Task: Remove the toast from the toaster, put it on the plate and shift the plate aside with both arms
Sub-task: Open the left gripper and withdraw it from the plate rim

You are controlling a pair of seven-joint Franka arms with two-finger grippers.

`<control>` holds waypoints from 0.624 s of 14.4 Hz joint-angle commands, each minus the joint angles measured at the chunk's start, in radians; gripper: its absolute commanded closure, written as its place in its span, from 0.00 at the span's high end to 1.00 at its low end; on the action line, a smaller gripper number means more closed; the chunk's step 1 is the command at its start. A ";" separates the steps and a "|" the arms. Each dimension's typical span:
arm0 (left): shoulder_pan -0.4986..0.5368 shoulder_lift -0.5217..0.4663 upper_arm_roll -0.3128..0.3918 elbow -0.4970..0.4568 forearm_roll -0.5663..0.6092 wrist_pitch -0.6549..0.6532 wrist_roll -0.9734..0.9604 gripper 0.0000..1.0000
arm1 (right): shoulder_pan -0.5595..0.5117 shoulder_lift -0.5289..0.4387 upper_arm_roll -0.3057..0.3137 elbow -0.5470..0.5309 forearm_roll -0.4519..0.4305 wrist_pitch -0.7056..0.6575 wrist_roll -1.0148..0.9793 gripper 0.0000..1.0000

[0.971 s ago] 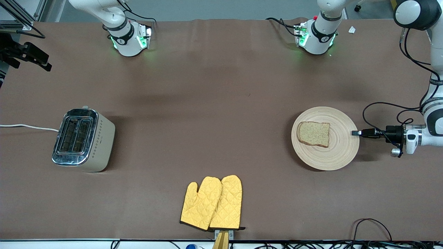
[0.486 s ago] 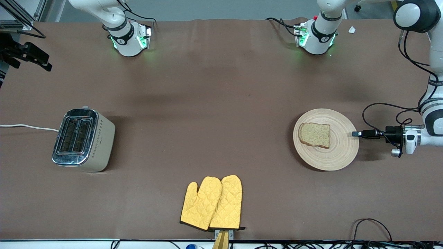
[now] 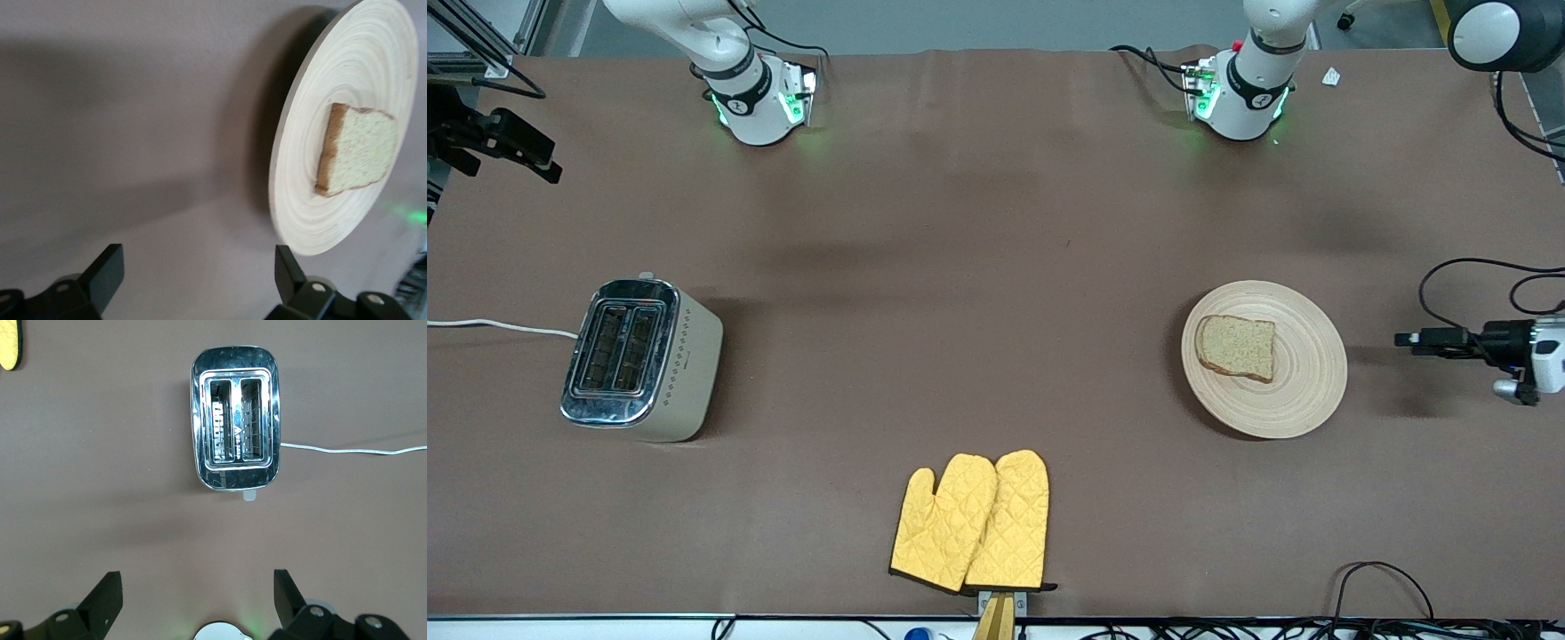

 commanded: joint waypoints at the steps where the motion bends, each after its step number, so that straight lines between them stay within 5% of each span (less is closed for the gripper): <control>1: -0.100 -0.078 -0.001 0.034 0.118 -0.007 -0.075 1.00 | -0.001 0.001 0.002 0.003 0.009 -0.001 0.005 1.00; 9: -0.384 -0.371 -0.002 0.028 0.227 -0.073 -0.514 1.00 | -0.002 0.001 0.002 0.003 0.009 0.002 0.005 1.00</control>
